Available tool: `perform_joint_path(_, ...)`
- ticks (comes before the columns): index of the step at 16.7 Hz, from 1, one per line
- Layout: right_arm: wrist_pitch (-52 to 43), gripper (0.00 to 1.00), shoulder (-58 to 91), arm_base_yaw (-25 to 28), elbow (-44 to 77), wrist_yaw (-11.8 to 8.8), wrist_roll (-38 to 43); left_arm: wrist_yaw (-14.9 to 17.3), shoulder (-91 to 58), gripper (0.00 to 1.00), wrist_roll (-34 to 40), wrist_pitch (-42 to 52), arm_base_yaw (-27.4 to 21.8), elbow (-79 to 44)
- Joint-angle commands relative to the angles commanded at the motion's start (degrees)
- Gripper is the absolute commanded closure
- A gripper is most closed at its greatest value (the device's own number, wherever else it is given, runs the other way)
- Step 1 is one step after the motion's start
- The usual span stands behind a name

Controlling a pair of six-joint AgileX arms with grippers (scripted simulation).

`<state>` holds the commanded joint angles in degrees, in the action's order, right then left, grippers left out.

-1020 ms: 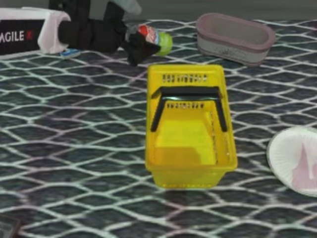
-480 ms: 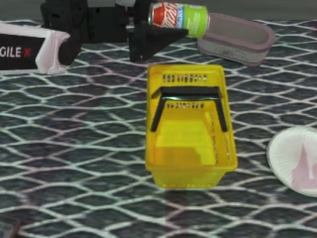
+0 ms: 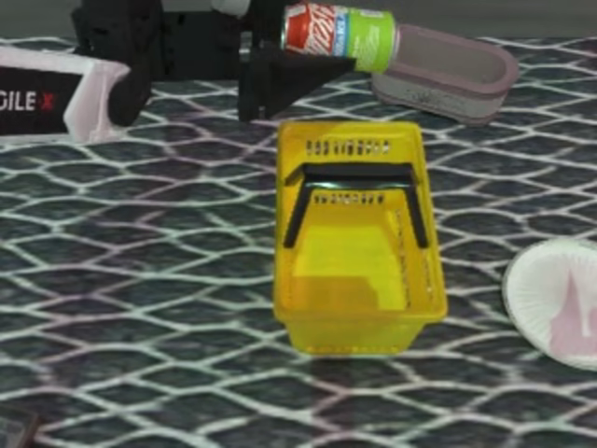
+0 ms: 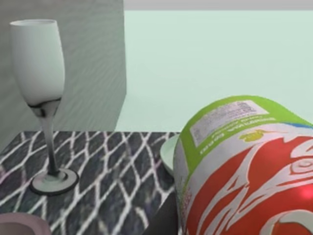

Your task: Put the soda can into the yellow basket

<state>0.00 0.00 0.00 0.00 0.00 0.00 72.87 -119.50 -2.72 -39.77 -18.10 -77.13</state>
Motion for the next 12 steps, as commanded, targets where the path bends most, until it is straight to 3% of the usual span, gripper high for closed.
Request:
perform_joint_path(8, 0.0, 0.0, 0.0, 0.0, 0.0, 0.0, 0.0, 0.2, -11.3, 1.0, 0.3, -16.3, 1.0, 4.2)
perform_joint_path(12, 0.0, 0.0, 0.0, 0.0, 0.0, 0.0, 0.0, 0.2, -13.2, 1.0, 0.4, -18.6, 1.2, 5.1)
